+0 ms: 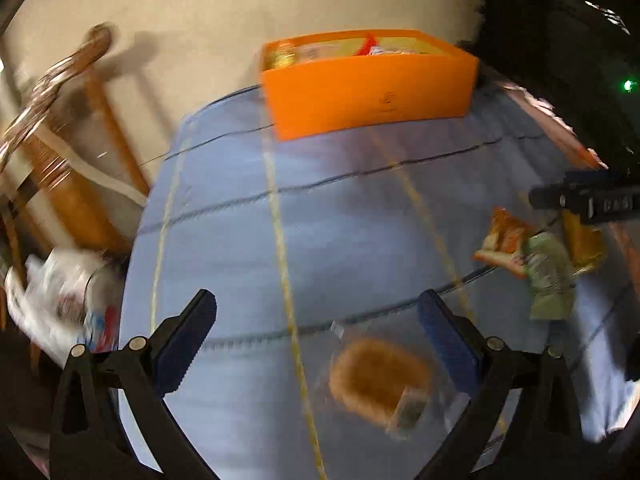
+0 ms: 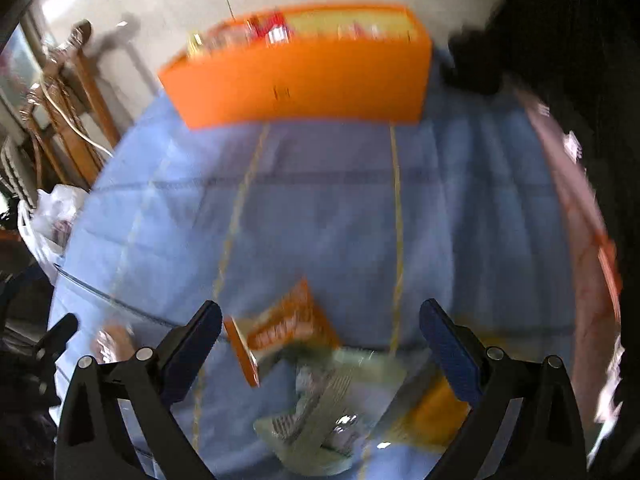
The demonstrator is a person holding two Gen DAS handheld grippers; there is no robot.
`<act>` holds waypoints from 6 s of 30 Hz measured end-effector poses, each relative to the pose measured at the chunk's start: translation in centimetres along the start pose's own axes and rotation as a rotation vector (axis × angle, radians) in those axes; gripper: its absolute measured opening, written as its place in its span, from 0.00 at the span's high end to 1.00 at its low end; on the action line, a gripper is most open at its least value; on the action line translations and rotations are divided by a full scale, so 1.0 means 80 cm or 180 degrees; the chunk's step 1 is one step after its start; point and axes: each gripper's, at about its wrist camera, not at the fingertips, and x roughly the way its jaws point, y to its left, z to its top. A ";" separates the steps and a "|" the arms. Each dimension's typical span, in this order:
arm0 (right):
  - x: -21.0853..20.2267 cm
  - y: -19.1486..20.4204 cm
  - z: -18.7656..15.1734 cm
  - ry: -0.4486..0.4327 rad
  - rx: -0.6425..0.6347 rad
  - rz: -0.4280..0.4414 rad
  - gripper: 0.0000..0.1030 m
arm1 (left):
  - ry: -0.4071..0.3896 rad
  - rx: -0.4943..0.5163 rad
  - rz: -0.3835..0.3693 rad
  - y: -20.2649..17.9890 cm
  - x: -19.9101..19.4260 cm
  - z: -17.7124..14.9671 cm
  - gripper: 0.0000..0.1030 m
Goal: Organize snacks
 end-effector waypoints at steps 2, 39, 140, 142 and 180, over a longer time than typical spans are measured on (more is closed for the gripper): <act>0.016 0.008 -0.014 -0.0002 0.0057 -0.0027 0.04 | -0.0049 -0.0181 -0.0099 0.000 0.006 -0.014 0.04; -0.104 -0.023 0.134 -0.1051 0.0079 -0.0104 0.84 | -0.0547 -0.0487 -0.0613 -0.008 0.025 0.188 0.32; -0.117 -0.055 0.323 -0.1290 0.0400 -0.0144 0.04 | -0.0581 -0.0305 -0.0115 -0.014 0.074 0.460 0.04; -0.120 -0.054 0.323 -0.1256 0.0378 -0.0160 0.04 | -0.0534 -0.0382 -0.0218 -0.008 0.064 0.447 0.04; -0.271 -0.006 0.073 -0.1060 0.0248 -0.0582 0.04 | -0.0560 -0.0430 -0.0218 -0.058 -0.213 0.229 0.04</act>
